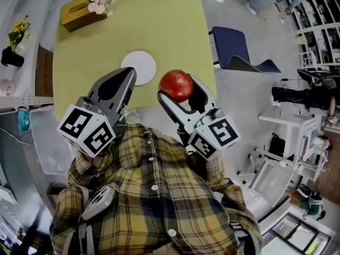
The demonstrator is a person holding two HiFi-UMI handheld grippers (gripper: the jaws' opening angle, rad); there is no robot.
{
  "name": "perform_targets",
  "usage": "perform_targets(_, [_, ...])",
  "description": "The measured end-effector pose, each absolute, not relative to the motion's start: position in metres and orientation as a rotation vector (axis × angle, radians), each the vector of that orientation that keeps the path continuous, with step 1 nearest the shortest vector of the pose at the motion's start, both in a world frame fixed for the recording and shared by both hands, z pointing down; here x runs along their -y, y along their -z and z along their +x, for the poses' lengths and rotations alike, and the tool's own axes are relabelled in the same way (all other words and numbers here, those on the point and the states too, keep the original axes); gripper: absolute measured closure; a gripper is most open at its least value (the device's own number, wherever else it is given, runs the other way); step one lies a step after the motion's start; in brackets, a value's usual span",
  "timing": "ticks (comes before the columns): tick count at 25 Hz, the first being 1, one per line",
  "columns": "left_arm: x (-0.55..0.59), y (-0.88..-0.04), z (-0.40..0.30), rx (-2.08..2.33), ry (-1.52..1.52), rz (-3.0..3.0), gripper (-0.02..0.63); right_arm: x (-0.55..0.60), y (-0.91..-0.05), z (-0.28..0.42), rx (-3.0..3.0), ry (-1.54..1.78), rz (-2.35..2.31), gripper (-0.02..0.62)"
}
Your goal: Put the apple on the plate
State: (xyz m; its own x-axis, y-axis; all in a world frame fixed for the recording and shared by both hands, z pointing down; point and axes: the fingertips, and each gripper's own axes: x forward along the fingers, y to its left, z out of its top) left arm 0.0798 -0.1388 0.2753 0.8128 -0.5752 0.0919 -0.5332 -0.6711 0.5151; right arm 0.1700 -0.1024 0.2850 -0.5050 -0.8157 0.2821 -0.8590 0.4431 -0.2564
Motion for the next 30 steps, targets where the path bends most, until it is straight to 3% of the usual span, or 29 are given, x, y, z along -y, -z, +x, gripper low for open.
perform_targets(13, [0.196, -0.291, 0.049, 0.841, 0.076, 2.423, 0.598, 0.179, -0.304, 0.149, 2.545, -0.628, 1.478, 0.241])
perform_targets(30, [0.205, -0.289, 0.031, 0.941, 0.118, 2.402, 0.598, 0.198, -0.305, 0.128, 2.585, -0.619, 1.347, 0.241])
